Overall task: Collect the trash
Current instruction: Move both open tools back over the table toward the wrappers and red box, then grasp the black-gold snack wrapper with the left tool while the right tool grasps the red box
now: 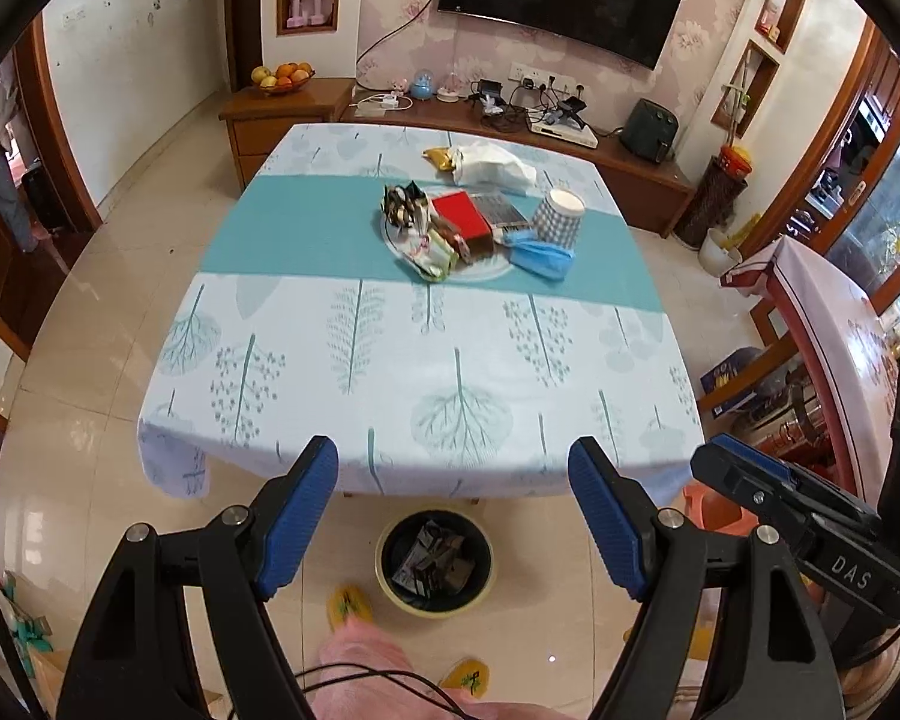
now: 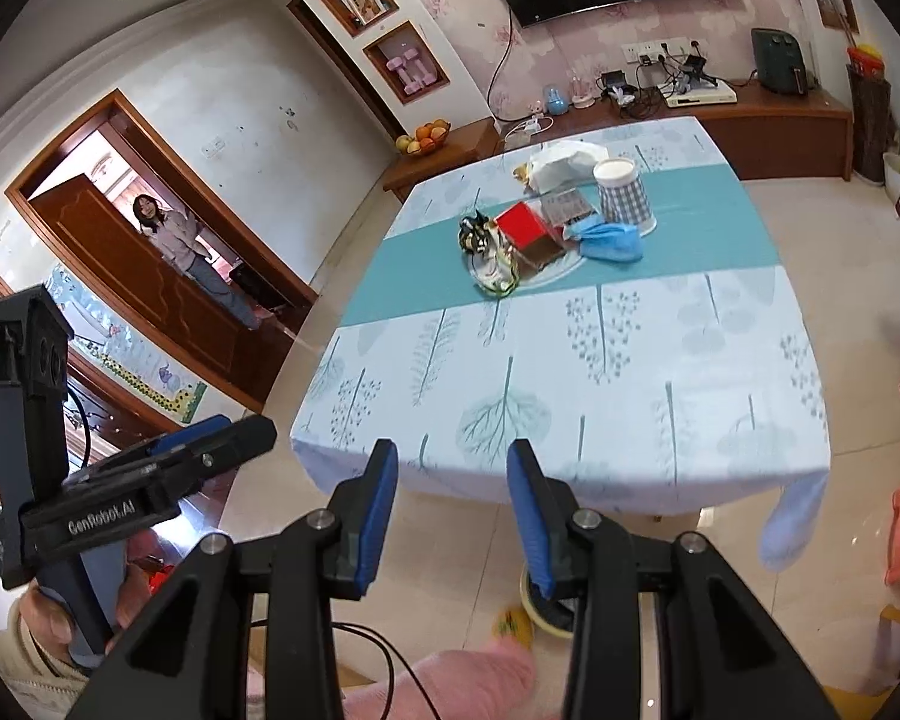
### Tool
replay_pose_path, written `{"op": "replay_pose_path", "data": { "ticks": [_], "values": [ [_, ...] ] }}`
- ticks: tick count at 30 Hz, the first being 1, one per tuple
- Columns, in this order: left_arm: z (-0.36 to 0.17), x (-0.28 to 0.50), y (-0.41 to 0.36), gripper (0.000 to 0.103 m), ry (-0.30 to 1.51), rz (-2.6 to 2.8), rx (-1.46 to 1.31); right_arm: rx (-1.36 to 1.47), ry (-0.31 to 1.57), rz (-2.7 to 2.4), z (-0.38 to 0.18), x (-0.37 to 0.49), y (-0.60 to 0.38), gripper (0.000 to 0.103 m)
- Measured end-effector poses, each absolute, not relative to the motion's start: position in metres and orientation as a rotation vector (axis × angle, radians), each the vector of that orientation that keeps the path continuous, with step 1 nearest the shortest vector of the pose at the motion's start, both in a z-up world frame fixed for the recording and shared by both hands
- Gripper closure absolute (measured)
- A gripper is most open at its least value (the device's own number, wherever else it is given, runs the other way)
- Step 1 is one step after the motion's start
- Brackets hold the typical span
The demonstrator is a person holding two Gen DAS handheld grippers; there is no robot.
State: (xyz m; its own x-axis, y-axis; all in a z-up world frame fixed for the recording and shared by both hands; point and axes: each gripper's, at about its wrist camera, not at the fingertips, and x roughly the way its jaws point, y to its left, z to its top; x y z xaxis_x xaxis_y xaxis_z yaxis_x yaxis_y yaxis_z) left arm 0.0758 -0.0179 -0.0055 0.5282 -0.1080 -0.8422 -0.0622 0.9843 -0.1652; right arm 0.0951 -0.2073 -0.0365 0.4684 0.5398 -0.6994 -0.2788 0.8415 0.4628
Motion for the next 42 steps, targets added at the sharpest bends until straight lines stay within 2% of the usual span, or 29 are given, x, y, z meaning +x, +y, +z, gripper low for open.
{"op": "replay_pose_path", "data": {
  "ticks": [14,20,28,29,32,42],
  "values": [
    [-0.040,0.244,0.041,0.025,1.127,-0.262,-0.173,0.289,0.989,0.312,-0.054,0.247,-0.144,0.065],
    [-0.081,0.328,0.075,0.025,1.220,-0.348,-0.197,0.272,1.033,0.243,-0.080,0.322,-0.114,0.065],
    [-0.136,0.419,0.083,0.025,1.314,-0.403,-0.315,0.156,1.112,0.197,-0.125,0.406,-0.083,0.065],
    [-0.142,0.432,0.083,0.025,1.321,-0.400,-0.332,0.144,1.117,0.196,-0.129,0.413,-0.079,0.063],
    [-0.154,0.456,0.085,0.025,1.339,-0.394,-0.390,0.091,1.136,0.203,-0.143,0.430,-0.065,0.046],
    [-0.172,0.477,0.111,0.025,1.341,-0.351,-0.398,-0.041,1.208,0.175,-0.182,0.458,-0.037,0.045]
  ]
}}
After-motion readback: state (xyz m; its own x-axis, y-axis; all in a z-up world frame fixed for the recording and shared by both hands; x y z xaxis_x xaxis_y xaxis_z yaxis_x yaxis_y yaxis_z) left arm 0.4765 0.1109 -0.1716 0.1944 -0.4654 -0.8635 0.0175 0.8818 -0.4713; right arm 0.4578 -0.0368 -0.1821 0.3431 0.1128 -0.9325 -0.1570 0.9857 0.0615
